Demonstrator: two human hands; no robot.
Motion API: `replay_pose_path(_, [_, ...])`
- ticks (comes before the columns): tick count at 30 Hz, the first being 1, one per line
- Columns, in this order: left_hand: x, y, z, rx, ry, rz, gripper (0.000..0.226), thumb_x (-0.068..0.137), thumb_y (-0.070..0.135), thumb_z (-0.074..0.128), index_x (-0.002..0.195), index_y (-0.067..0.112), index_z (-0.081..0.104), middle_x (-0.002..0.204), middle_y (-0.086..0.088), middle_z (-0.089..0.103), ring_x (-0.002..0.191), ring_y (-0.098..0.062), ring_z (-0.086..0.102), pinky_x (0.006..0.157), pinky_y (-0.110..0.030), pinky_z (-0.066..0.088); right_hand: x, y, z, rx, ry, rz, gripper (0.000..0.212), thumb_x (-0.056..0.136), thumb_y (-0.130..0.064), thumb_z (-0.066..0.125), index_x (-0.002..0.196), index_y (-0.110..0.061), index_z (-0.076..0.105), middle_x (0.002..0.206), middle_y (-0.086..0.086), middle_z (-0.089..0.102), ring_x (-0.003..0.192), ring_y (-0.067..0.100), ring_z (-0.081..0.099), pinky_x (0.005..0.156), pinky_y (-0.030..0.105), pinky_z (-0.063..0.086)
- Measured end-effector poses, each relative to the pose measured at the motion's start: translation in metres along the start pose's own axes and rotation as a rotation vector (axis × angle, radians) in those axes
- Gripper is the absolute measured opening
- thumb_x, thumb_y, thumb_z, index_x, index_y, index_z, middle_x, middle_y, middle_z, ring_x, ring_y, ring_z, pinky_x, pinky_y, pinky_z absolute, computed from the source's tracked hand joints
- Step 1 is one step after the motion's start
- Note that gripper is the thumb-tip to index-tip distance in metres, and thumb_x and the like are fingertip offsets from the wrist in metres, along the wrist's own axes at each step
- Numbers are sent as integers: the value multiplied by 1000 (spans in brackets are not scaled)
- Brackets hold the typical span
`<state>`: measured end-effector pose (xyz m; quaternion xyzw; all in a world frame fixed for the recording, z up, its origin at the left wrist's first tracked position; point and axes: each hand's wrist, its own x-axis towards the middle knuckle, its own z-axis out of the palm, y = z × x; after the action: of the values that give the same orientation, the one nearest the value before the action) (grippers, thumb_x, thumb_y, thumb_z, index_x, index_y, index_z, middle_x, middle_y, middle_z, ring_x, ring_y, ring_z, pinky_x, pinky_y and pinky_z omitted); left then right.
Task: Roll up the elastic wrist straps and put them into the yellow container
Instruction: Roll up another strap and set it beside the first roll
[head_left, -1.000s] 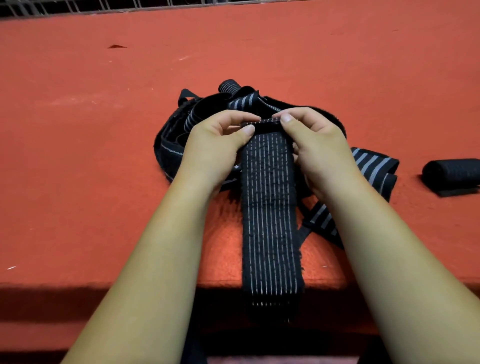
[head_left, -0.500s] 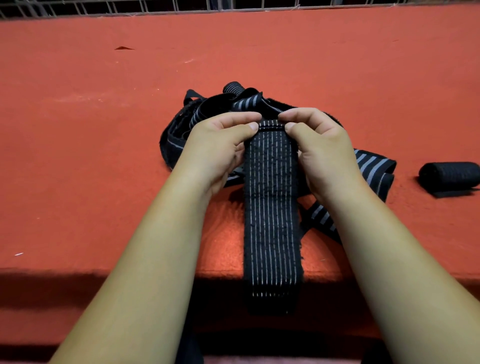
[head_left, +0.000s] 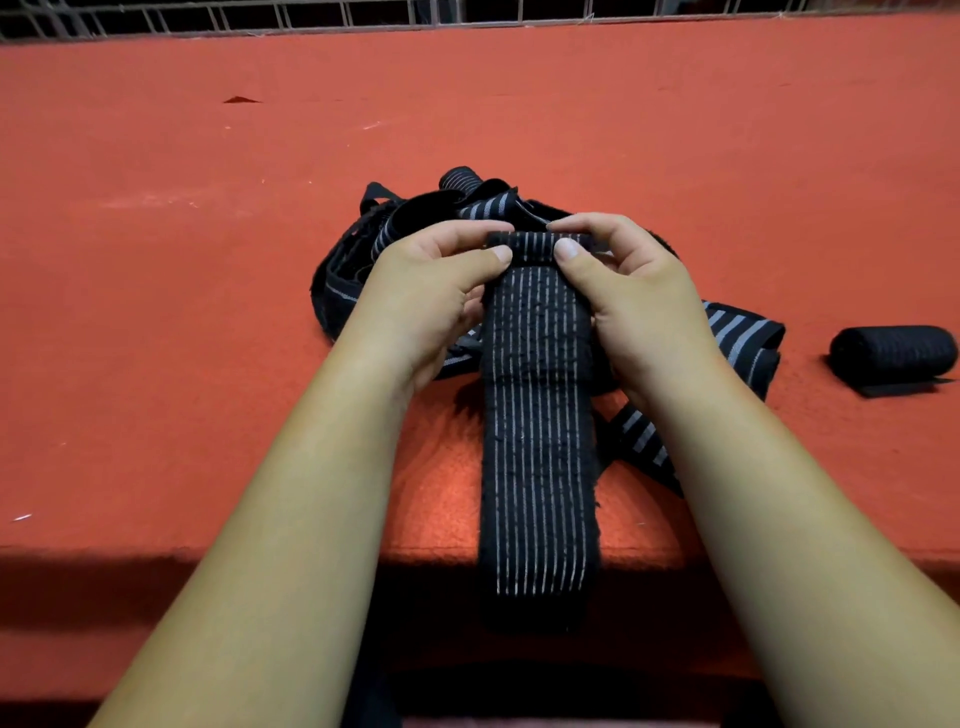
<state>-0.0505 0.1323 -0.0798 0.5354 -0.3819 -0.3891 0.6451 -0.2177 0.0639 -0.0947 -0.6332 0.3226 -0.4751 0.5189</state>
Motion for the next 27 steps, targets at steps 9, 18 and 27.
replay_pose_path(9, [-2, -5, 5, 54, 41, -70, 23, 103, 35, 73, 102, 13, 82, 96, -14, 82, 85, -25, 73, 78, -41, 57, -3, 5, 2, 21, -31, -1, 16, 101, -19, 74, 110, -31, 80, 106, 5, 79, 93, 22, 75, 92, 52, 62])
replay_pose_path(18, [0, -4, 0, 68, 58, 12, 17, 100, 13, 75, 117, 14, 81, 103, -8, 83, 88, -22, 79, 71, -37, 62, -1, 5, 4, 125, -32, 125, 21, 101, -22, 75, 120, -12, 78, 105, 9, 83, 100, 29, 81, 99, 55, 63])
replay_pose_path(27, [-2, -9, 2, 102, 86, 107, 27, 96, -1, 74, 110, 20, 84, 108, -7, 82, 94, -25, 81, 75, -41, 68, -9, -6, 4, -30, -49, 133, 17, 106, -18, 67, 114, -26, 80, 103, -5, 84, 98, 15, 81, 90, 38, 65])
